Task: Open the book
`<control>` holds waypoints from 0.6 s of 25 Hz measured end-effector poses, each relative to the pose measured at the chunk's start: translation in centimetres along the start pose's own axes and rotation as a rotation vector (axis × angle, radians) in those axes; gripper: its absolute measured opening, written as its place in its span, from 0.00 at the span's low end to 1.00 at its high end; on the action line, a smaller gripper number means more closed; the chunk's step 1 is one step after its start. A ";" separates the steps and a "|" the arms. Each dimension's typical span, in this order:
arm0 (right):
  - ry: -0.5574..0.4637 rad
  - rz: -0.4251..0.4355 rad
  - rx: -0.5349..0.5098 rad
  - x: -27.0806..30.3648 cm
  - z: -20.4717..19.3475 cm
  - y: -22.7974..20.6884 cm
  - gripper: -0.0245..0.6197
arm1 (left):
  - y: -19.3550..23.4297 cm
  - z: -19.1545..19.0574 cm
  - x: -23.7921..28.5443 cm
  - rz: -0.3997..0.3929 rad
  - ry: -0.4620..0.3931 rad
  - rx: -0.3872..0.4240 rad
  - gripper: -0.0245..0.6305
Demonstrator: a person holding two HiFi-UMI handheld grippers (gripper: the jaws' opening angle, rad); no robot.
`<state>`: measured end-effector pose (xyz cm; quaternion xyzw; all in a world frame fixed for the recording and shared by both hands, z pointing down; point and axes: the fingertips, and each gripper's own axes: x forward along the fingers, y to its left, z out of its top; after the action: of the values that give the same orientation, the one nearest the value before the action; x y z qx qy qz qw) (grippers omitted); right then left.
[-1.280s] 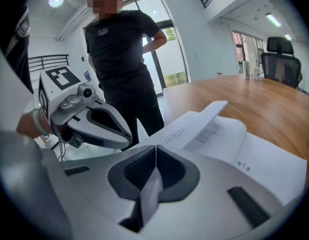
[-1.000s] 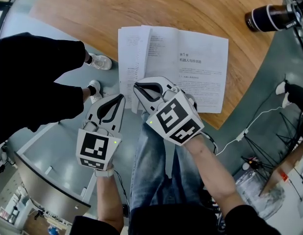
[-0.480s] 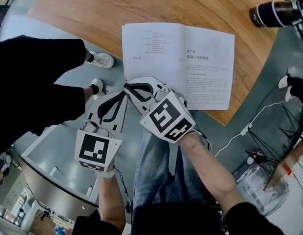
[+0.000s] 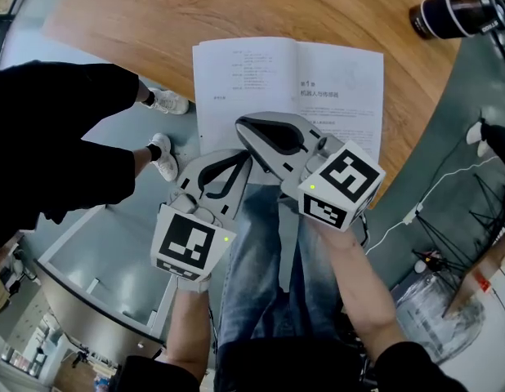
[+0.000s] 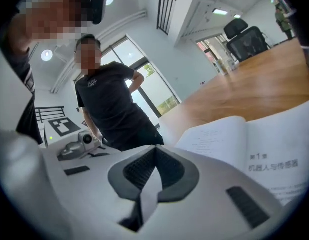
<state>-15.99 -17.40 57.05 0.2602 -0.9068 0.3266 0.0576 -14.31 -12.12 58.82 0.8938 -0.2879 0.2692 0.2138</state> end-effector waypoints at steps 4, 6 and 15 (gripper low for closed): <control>0.001 -0.038 0.056 -2.3 -0.1 -2.1 0.02 | -2.4 -0.9 3.0 -0.050 0.047 0.017 0.05; 0.016 -0.020 0.098 -2.6 -0.7 -2.4 0.02 | -2.5 -2.2 3.8 -0.040 0.102 0.008 0.05; 0.137 -0.020 0.094 -1.2 -2.1 -3.4 0.02 | -1.2 -4.0 5.2 -0.040 0.165 -0.015 0.05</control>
<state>-13.34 -17.74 60.25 0.2489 -0.8817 0.3854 0.1102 -11.41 -11.09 64.73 0.8725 -0.2532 0.3356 0.2489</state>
